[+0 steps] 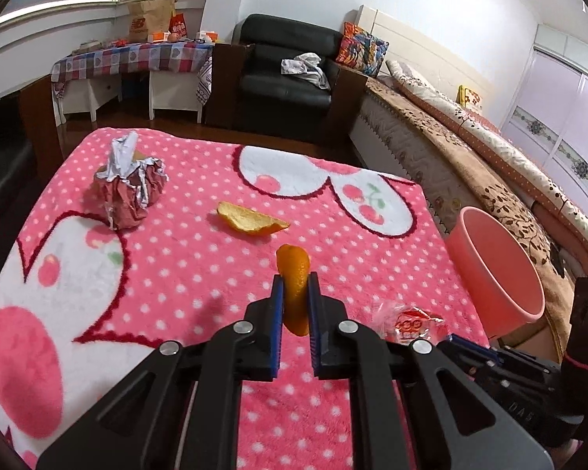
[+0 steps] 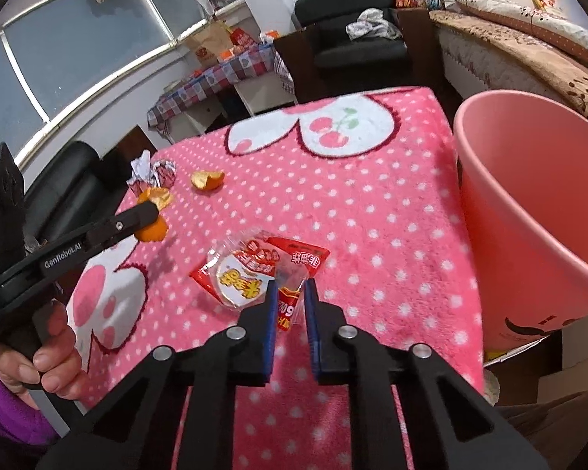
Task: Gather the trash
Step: 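Carry the orange peel and red snack packet over the pink bucket with both grippers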
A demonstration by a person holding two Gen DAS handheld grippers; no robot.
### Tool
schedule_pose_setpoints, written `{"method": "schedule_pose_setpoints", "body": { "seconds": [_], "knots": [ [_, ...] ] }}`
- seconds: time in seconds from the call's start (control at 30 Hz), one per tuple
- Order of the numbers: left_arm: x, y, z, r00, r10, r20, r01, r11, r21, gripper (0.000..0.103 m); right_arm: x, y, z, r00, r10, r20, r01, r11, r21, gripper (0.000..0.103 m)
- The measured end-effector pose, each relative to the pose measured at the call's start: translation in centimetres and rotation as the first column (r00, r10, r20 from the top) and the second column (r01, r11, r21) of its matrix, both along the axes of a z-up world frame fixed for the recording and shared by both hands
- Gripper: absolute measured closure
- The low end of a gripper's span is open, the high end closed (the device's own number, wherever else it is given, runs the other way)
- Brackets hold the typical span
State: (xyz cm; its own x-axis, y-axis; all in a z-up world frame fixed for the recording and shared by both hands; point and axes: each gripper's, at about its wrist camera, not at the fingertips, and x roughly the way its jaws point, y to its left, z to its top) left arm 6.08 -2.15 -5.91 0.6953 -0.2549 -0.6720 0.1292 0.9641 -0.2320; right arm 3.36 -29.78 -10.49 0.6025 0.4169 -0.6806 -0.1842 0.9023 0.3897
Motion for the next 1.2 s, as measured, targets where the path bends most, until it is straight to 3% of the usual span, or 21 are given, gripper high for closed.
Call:
{"method": "schedule_pose_setpoints", "body": {
  "seconds": [0.5,0.7,1.2],
  "knots": [
    [-1.3,-0.9,1.5,0.998,-0.041,0.045,0.042,0.999,-0.019,0.092,-1.7,-3.5,3.9,0.989,-0.09,0.116,0.083,0.995,0.059,0.096],
    [-1.8,-1.6,1.9,0.997,-0.059,0.058,0.06,0.998,-0.018,0.092,-1.9,-5.1,4.4,0.989,-0.109,0.102,0.09,0.981,0.172,0.097],
    [-1.4,-7.4,3.1,0.981,-0.172,0.085,0.173,0.985,-0.009,0.092,-3.4,-9.7,6.4,0.959,-0.233,0.163,0.204,0.963,0.175,0.097]
  ]
}}
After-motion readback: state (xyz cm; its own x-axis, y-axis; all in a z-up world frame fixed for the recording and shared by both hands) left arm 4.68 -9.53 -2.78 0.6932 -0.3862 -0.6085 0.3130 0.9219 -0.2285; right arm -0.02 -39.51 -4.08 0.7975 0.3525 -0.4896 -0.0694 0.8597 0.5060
